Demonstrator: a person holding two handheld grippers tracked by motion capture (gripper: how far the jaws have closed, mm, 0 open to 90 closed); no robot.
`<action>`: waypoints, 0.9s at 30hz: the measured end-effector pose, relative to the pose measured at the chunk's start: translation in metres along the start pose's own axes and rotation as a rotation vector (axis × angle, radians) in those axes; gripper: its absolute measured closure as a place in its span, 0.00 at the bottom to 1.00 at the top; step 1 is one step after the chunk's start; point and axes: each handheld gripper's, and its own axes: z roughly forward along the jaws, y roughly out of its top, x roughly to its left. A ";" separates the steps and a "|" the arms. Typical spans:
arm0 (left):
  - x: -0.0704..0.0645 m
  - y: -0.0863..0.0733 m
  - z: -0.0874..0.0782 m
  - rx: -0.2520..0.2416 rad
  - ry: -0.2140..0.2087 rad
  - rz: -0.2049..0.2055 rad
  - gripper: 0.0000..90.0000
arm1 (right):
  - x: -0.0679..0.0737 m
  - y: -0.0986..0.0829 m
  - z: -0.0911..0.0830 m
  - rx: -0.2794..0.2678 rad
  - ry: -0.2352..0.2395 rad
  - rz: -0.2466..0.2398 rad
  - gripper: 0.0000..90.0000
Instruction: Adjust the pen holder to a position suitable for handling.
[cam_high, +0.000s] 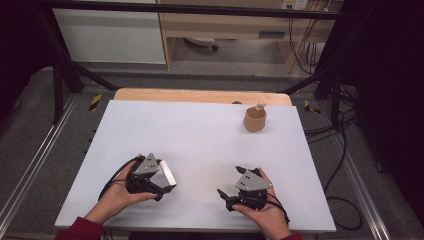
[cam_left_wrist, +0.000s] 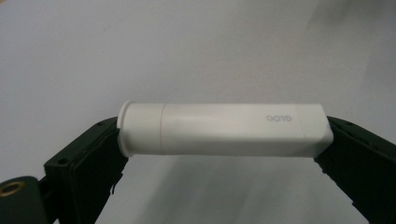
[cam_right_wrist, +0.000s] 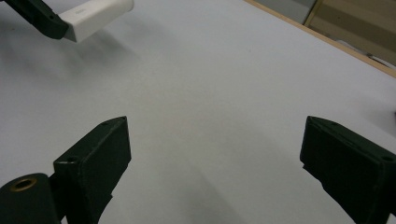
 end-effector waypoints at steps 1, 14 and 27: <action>0.000 0.001 0.000 -0.001 0.001 0.002 0.04 | 0.001 0.000 0.001 0.001 0.004 -0.006 0.10; 0.014 0.019 0.005 0.007 -0.017 0.005 0.04 | 0.003 0.008 0.012 0.020 0.012 -0.106 0.09; 0.022 0.052 0.006 0.025 -0.056 0.043 0.04 | 0.003 0.022 0.026 0.019 -0.020 -0.299 0.12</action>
